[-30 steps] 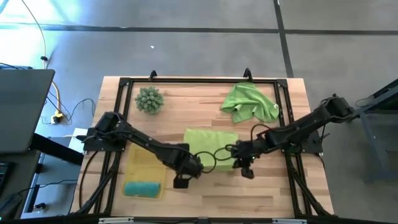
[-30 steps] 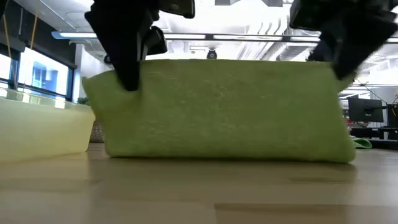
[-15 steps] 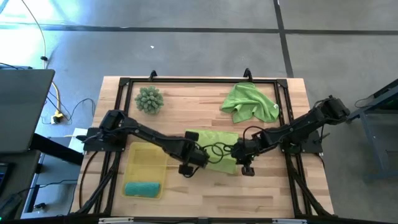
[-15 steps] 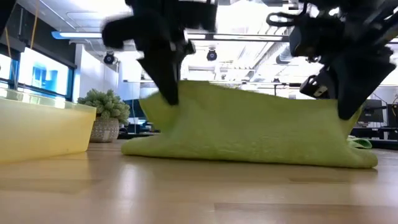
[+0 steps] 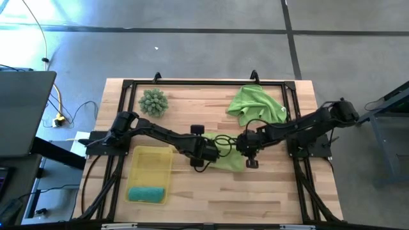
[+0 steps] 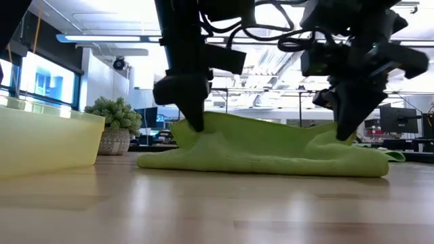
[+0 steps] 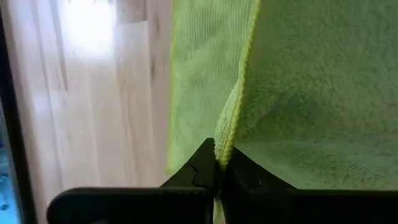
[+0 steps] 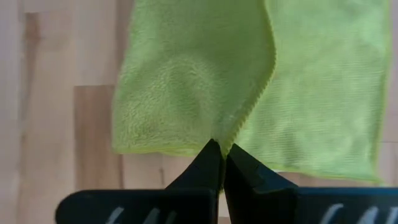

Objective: Roll microfiber towels into tight, uniform cylinder then place into a basket
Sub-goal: Fold the light green towel

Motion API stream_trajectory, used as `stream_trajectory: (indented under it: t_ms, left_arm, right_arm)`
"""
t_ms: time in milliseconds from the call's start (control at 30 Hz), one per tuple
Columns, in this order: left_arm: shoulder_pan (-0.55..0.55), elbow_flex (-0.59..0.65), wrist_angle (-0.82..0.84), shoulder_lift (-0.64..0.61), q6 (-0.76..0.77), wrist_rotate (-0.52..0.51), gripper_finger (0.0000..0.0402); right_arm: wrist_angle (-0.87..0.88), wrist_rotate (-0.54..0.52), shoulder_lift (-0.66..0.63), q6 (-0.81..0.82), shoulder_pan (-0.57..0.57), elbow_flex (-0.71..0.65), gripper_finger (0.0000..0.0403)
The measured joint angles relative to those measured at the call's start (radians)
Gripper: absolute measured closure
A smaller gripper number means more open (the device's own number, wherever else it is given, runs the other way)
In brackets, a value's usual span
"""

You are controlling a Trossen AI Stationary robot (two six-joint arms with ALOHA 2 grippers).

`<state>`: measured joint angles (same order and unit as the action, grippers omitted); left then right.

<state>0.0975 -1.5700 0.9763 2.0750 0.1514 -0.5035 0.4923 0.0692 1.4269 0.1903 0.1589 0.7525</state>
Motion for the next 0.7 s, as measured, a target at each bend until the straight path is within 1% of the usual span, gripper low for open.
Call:
stream_trajectory:
  t_ms: [67, 200, 267, 333, 500, 700]
  left_arm:
    - [0.000, 0.000, 0.009, 0.000, 0.026, 0.033, 0.0401]
    - [0.001, 0.000, 0.036, 0.000, 0.099, 0.188, 0.0401]
    - [0.001, -0.003, 0.057, 0.000, 0.128, 0.226, 0.0401]
    - [0.002, -0.007, 0.071, 0.000, 0.122, 0.211, 0.0401]
    - [-0.017, -0.008, 0.062, 0.000, 0.080, 0.098, 0.0401]
    - [-0.048, -0.008, 0.054, 0.006, 0.081, 0.094, 0.0401]
  right_arm:
    - [0.001, 0.000, 0.000, -0.022, -0.023, 0.000, 0.0403]
    - [0.010, 0.000, 0.000, -0.065, -0.055, 0.000, 0.0403]
    - [0.014, 0.001, 0.000, -0.092, -0.070, 0.000, 0.0403]
    - [0.013, 0.001, 0.000, -0.114, -0.084, 0.000, 0.0403]
    - [0.017, 0.001, 0.000, -0.143, -0.117, 0.000, 0.0403]
    - [0.017, -0.036, 0.000, -0.206, -0.137, 0.000, 0.0403]
